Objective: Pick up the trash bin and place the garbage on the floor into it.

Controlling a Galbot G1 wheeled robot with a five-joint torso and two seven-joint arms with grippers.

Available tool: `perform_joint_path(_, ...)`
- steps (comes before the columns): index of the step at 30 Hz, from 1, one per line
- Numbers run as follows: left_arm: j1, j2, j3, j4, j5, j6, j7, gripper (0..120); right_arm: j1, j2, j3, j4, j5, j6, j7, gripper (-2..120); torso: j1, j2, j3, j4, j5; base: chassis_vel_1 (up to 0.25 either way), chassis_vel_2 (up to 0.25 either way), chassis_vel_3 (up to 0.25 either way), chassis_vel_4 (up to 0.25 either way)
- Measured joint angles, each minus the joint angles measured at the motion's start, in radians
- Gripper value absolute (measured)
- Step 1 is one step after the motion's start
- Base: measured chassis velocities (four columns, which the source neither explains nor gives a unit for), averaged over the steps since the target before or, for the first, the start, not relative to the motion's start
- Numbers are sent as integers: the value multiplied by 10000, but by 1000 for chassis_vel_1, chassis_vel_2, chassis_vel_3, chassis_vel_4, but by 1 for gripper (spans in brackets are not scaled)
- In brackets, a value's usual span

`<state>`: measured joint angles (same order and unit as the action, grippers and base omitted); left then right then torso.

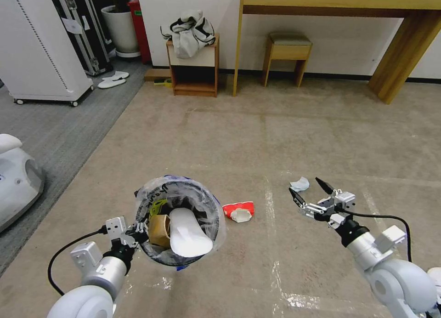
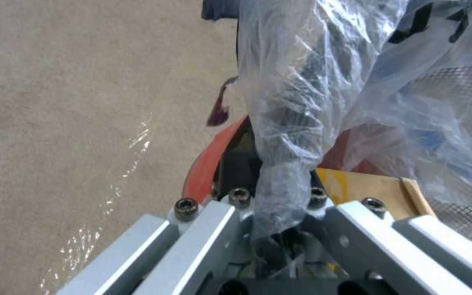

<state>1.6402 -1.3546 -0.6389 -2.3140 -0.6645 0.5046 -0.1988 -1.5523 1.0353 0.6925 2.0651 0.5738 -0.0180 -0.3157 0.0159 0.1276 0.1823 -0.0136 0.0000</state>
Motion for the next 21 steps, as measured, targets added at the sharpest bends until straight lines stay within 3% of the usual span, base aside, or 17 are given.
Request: perform_joint_path(21, 17, 9, -40, -114, 123, -37, -117, 1, 188, -92, -251, -31, 49, -7, 57, 100, 0, 0, 0, 1, 0, 0, 0, 0, 0)
